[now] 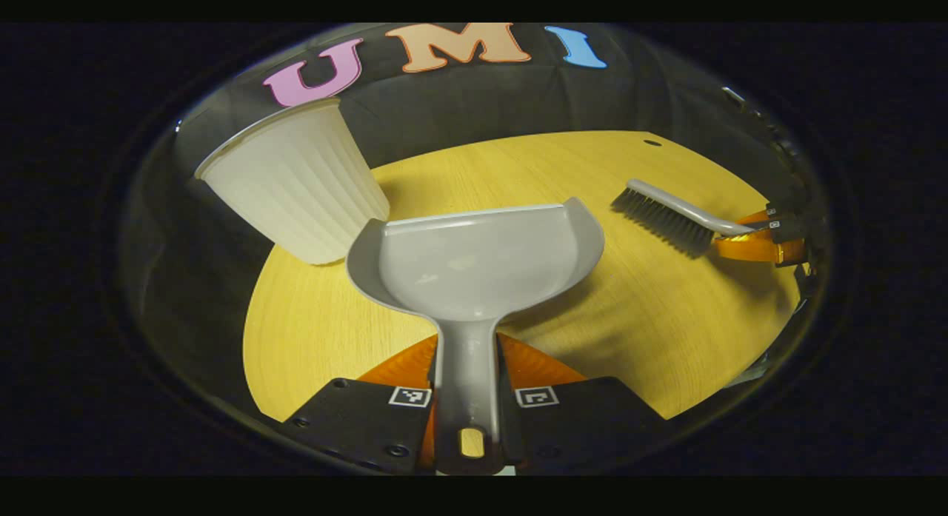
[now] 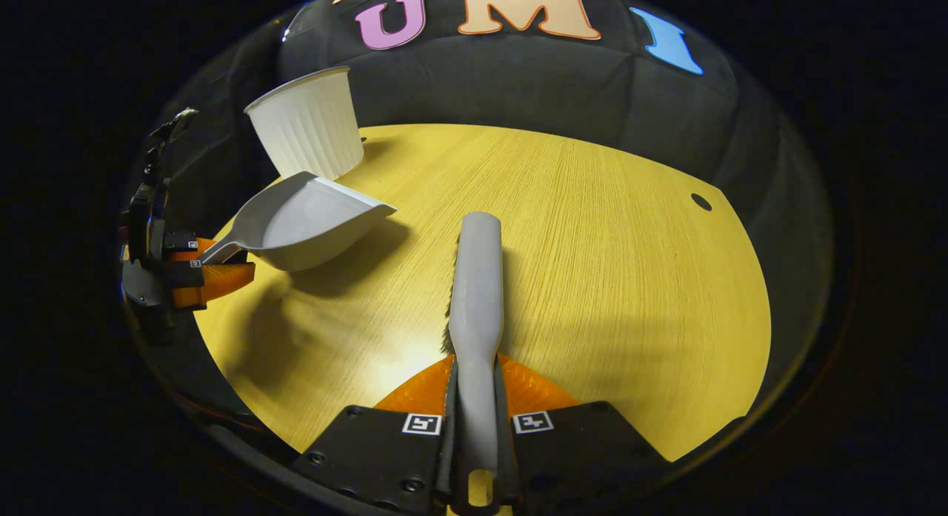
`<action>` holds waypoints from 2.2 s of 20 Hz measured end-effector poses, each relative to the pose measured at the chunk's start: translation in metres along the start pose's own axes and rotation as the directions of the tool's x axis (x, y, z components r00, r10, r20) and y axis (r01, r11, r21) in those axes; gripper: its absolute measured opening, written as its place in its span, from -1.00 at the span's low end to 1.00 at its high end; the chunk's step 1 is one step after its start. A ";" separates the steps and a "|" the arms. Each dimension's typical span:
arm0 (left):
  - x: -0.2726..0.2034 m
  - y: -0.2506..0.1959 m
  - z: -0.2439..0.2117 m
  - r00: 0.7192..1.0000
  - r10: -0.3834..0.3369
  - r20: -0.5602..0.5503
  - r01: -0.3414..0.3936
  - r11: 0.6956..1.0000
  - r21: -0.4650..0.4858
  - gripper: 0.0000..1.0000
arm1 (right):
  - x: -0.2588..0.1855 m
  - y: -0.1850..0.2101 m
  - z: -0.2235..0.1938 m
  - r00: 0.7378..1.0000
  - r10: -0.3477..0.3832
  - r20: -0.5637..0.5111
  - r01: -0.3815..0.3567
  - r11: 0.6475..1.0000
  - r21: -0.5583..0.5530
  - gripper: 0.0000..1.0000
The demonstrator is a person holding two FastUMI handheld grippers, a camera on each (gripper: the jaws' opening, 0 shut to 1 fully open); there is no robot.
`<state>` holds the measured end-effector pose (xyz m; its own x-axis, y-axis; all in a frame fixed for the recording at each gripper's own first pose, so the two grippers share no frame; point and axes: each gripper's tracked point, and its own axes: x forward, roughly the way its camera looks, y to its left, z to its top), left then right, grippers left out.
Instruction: Pick up the small broom and dustpan from the desktop, sweep the trash into the dustpan with the broom, and then empty the trash into the garbage bin.
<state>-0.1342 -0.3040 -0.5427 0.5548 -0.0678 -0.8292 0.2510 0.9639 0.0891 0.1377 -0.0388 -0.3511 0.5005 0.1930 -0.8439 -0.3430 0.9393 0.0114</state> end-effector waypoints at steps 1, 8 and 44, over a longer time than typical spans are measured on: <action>0.002 0.001 -0.003 1.000 -0.001 -0.009 0.001 1.000 -0.005 -0.46 | -0.001 -0.001 0.001 1.000 -0.007 -0.002 0.007 1.000 -0.015 -0.60; 0.011 0.005 -0.014 0.999 0.043 -0.021 -0.043 0.999 0.000 -0.41 | -0.002 -0.003 -0.003 0.996 -0.080 -0.051 0.073 0.990 -0.119 -0.56; -0.291 0.006 0.234 0.450 0.202 0.870 -0.074 0.979 -0.189 0.85 | -0.381 -0.020 0.133 0.452 -0.228 0.863 0.159 0.972 0.173 0.84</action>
